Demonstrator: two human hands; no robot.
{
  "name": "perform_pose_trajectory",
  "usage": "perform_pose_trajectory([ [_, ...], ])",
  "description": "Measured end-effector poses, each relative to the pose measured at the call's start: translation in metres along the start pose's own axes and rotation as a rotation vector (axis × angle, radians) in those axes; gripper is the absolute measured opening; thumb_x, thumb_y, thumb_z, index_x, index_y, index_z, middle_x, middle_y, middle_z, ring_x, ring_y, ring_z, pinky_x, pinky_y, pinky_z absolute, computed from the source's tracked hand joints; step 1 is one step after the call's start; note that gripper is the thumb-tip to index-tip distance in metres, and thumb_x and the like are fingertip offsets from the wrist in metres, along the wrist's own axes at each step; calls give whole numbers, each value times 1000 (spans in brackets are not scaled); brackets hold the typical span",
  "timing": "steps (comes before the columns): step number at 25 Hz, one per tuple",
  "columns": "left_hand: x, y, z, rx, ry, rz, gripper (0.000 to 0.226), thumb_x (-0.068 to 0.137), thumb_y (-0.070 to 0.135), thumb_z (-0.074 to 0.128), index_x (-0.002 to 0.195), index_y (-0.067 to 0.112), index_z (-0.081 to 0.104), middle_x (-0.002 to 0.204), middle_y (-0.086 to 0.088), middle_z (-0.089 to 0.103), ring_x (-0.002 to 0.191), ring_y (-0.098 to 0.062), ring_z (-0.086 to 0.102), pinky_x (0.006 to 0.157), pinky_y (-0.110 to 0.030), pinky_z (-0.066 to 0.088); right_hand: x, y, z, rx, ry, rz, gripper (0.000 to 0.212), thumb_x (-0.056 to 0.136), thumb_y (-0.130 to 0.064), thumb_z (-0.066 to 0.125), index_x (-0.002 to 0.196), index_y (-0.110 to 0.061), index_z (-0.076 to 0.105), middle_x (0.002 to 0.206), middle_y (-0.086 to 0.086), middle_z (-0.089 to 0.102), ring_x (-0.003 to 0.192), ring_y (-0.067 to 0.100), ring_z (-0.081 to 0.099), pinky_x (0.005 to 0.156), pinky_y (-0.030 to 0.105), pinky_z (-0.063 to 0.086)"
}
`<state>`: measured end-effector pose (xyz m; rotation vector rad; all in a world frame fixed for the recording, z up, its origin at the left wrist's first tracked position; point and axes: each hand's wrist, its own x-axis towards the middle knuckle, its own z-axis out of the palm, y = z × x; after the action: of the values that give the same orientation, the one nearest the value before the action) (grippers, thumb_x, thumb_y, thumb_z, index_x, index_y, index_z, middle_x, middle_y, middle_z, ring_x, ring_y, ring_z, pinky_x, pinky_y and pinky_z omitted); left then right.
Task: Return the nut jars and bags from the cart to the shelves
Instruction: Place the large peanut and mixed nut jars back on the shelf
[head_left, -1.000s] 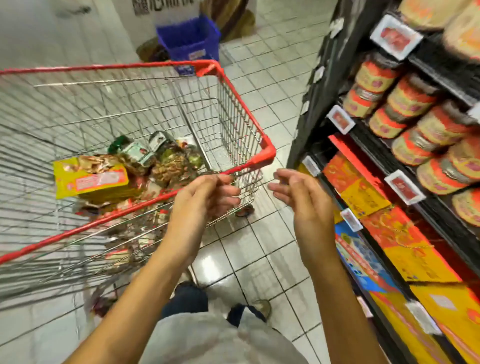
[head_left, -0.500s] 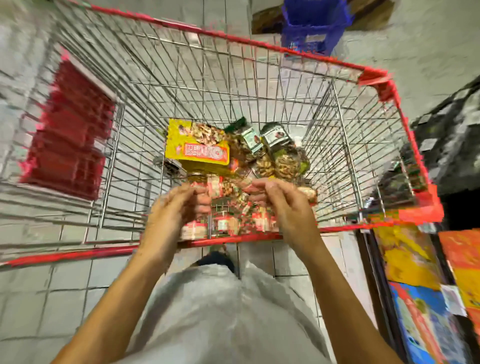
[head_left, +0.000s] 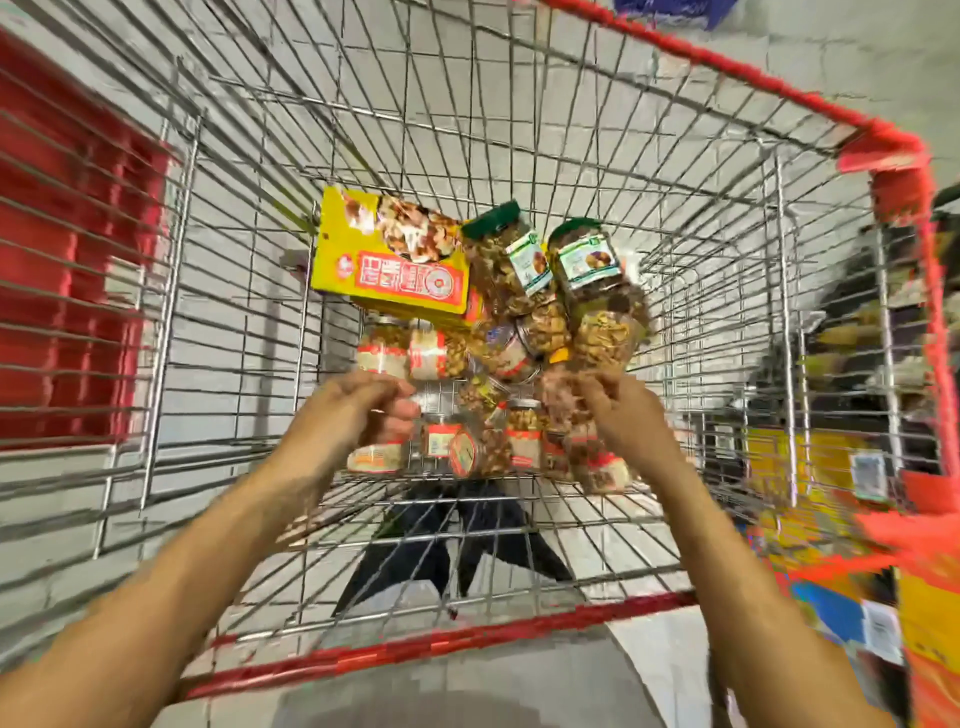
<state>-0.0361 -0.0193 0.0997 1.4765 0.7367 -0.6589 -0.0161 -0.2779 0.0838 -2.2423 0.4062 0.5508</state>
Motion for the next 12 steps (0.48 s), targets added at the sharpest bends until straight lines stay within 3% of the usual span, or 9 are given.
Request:
perform_pose_trajectory([
  [3, 37, -15, 9, -4, -22, -137, 28, 99, 19, 42, 84, 12, 65, 70, -2, 71, 56, -8, 66, 49, -16, 51, 48, 33, 11, -186, -265, 210, 30, 98, -23, 44, 103, -1, 64, 103, 24, 63, 89, 28, 56, 56, 21, 31],
  [5, 66, -35, 17, 22, -48, -212, 30, 99, 18, 40, 82, 13, 64, 69, -1, 69, 55, -7, 64, 50, -18, 50, 65, 48, 29, -222, -369, 256, 27, 98, -23, 42, 88, -8, 62, 95, 21, 58, 85, 23, 51, 59, 25, 36],
  [6, 78, -44, 22, 31, -42, -253, 30, 99, 18, 40, 82, 13, 64, 69, -1, 69, 56, -8, 63, 52, -19, 49, 72, 55, 36, -215, -280, 235, 29, 98, -20, 42, 83, -6, 63, 92, 22, 59, 85, 26, 53, 61, 29, 37],
  [8, 102, -57, 34, 41, -52, -298, 26, 98, 18, 42, 85, 13, 65, 71, -1, 70, 62, -11, 64, 64, -24, 50, 85, 56, 41, -108, 34, 174, 27, 96, -12, 45, 91, 4, 66, 97, 27, 65, 86, 30, 57, 69, 33, 35],
  [10, 128, -55, 54, -19, -67, -293, 26, 97, 21, 44, 85, 15, 66, 72, 0, 70, 66, -12, 63, 65, -25, 48, 104, 44, 41, -37, 211, 54, 25, 95, -11, 46, 104, 3, 65, 105, 24, 66, 84, 19, 53, 70, 17, 34],
  [11, 145, -50, 67, -72, -42, -268, 29, 97, 22, 43, 78, 17, 65, 69, 1, 69, 63, -12, 61, 60, -23, 46, 120, 38, 44, -30, 228, -19, 27, 96, -12, 45, 112, 0, 63, 111, 21, 64, 89, 16, 52, 73, 7, 32],
  [12, 163, -40, 79, -93, 9, -229, 34, 97, 23, 42, 71, 18, 63, 65, 2, 66, 58, -12, 58, 55, -22, 44, 141, 28, 47, -14, 223, -86, 30, 97, -14, 44, 120, -1, 59, 118, 19, 61, 99, 18, 54, 79, 7, 30],
])
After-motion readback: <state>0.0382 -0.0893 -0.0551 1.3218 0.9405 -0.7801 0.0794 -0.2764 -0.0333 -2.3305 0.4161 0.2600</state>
